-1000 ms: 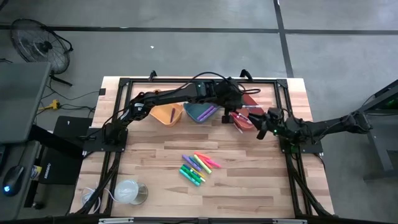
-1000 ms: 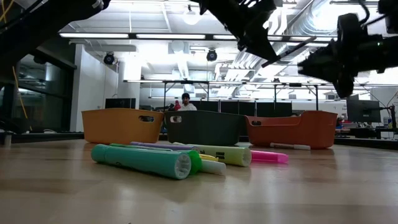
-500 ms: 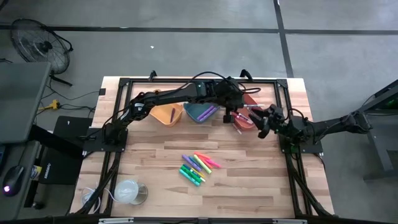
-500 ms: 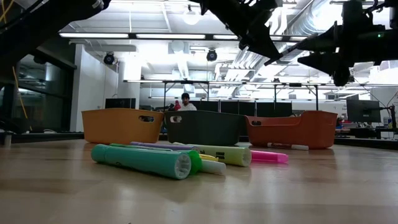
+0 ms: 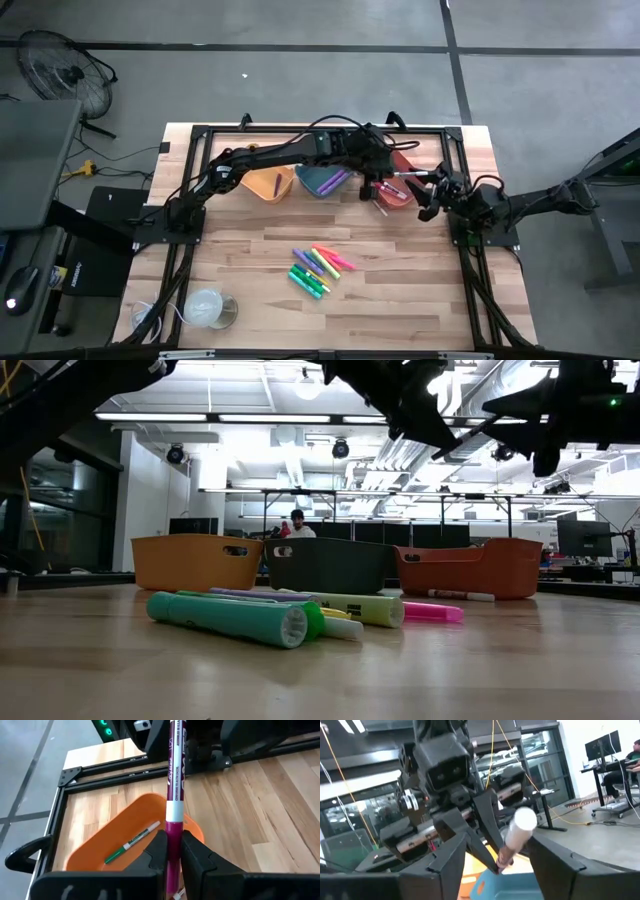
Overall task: Pick & Place Markers
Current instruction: Put the purple marker pen into the orange bin
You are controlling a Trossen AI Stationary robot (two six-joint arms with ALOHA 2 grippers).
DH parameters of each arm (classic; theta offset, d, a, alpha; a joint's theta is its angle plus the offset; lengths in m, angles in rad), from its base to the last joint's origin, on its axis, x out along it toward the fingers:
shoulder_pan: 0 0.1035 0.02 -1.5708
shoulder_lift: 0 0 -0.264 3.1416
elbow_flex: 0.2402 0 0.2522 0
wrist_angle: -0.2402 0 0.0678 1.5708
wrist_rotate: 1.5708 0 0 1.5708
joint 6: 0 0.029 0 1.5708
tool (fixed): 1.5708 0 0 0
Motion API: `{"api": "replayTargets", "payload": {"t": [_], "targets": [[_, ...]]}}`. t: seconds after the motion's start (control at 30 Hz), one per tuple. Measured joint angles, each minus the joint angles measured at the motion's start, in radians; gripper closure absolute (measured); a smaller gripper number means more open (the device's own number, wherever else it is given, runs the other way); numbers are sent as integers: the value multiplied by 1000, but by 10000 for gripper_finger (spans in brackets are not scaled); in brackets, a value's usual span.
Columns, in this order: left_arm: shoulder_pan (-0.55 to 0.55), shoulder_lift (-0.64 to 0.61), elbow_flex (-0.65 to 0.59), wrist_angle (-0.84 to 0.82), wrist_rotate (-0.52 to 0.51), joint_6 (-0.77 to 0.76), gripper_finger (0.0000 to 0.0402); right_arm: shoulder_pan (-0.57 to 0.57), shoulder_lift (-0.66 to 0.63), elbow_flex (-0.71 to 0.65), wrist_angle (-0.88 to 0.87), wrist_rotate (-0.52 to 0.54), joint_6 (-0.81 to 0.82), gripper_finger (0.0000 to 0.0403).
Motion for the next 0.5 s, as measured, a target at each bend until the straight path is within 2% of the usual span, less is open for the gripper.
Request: {"api": "replayTargets", "payload": {"t": [0.17,0.37,0.5], "targets": [[0,0,0,-1,12,-8,379,0,0,0,19,3,-2,265],[0,0,0,-4,23,-19,379,0,0,0,17,9,-4,375],[0,0,0,-5,25,-21,368,0,0,0,15,7,24,377]]}}
